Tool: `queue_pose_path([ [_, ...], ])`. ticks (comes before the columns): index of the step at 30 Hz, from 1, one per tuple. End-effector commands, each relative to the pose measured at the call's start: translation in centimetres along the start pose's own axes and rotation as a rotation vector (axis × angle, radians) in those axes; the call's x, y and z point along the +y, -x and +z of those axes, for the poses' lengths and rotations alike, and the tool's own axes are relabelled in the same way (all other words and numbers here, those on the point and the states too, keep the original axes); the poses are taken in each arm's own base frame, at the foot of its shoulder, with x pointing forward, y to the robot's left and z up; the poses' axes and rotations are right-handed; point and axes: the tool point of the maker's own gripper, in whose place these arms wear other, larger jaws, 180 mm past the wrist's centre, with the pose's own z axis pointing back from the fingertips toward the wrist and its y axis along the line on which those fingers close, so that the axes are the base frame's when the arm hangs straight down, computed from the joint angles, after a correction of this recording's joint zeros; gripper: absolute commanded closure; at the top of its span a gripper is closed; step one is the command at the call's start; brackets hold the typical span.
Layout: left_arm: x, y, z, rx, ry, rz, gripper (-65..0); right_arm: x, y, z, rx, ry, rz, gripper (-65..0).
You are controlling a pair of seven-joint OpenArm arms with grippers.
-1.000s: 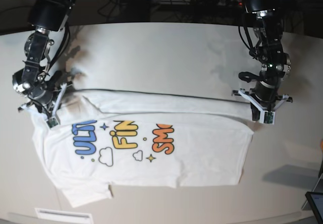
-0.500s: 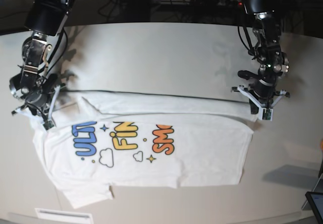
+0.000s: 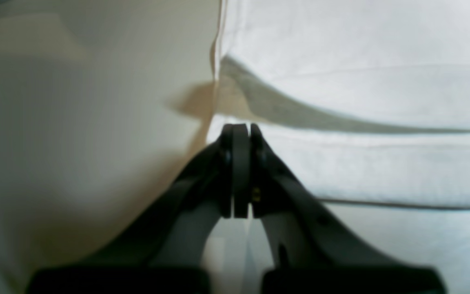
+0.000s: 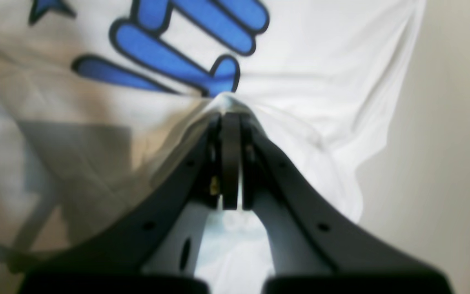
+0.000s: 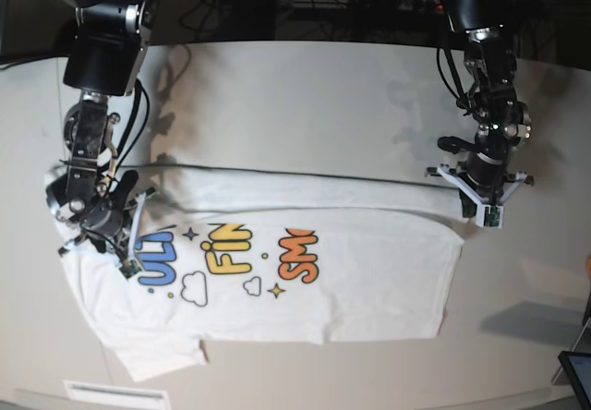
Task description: Fold the T-shirt properly
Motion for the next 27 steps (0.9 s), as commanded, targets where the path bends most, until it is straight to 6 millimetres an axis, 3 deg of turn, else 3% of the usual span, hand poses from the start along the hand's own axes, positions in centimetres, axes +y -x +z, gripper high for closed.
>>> queue_pose_path([
  [1,0.8,-1.7,0.2,-0.056,-0.013,-0.011,0.0,-1.2,-1.3,0.1,-0.029,0.025,-0.004,-0.3],
  [7,1.4,-1.9,0.2,-0.058,-0.021,-0.024,0.0,-1.0,-2.5,-1.8,-0.020,-0.033,-0.027,-0.3],
  [12,1.5,-2.3,0.1,-0.066,-0.023,-0.023,0.0,-0.4,-5.7,-3.8,-0.105,-0.107,-0.053,-0.3],
  [16,1.4,-2.4,0.1,-0.067,-0.022,-0.021,0.0,-1.5,-9.0,-3.9,-0.170,-0.116,-0.063,-0.3],
  [19,1.5,-2.4,0.1,-0.067,-0.023,-0.022,0.0,-3.2,-10.2,-3.1,-0.187,-0.075,-0.048,-0.3],
  [23,1.4,-2.3,0.1,-0.067,-0.023,-0.023,0.0,-7.4,-7.8,-0.4,-0.063,0.117,0.053,-0.3],
  [26,1.3,-2.3,0.1,-0.067,-0.021,-0.022,0.0,-9.0,-5.0,2.1,0.048,0.252,0.107,-0.3],
  [27,1.2,-2.3,0.1,-0.066,-0.018,-0.024,0.0,-8.5,-3.8,2.7,0.094,0.269,0.109,-0.3],
])
